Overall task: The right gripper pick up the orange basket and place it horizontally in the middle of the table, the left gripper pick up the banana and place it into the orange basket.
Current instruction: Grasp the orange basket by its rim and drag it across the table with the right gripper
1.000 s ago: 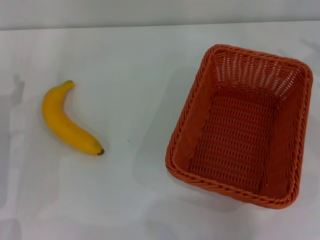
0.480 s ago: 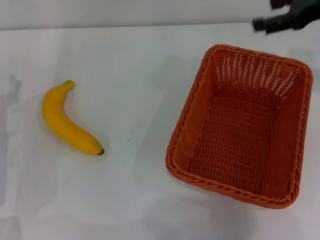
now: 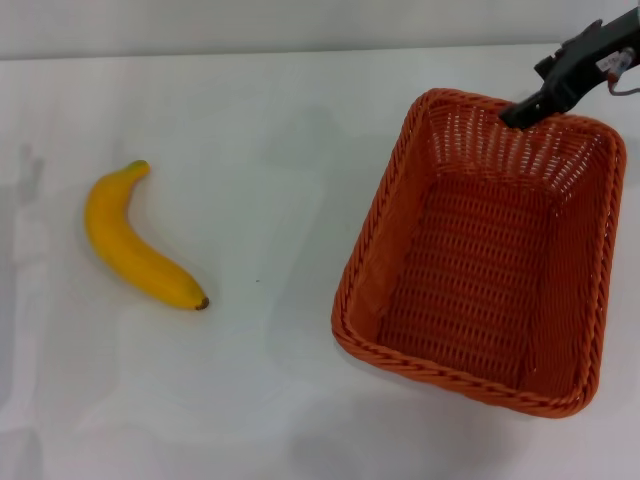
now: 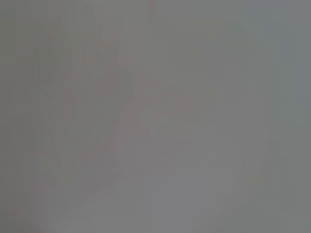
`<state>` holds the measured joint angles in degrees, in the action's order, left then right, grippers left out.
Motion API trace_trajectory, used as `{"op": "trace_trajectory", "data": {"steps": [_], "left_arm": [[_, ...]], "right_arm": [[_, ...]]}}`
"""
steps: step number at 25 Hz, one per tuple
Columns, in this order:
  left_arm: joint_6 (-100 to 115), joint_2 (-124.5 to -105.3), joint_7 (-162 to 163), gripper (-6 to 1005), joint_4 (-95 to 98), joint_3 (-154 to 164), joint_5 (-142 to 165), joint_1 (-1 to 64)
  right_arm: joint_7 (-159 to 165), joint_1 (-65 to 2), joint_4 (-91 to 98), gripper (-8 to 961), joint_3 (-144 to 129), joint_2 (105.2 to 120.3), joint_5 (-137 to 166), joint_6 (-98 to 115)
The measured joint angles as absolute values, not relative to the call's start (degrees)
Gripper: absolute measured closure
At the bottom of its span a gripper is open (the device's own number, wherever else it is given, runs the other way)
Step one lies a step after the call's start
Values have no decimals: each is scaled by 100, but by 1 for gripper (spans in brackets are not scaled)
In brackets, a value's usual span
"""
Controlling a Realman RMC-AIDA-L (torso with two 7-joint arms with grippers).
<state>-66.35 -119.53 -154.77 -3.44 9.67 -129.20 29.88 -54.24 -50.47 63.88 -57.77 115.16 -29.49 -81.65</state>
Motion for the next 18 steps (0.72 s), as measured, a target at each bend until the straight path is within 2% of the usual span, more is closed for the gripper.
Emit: {"op": "trace_trajectory", "data": {"steps": [18], "left_arm": [[-6617, -11962, -15510, 125, -343, 967, -12982, 2936]], "right_arm": [[-5053, -5300, 5355, 300, -6479, 11511, -2477, -7421]]}}
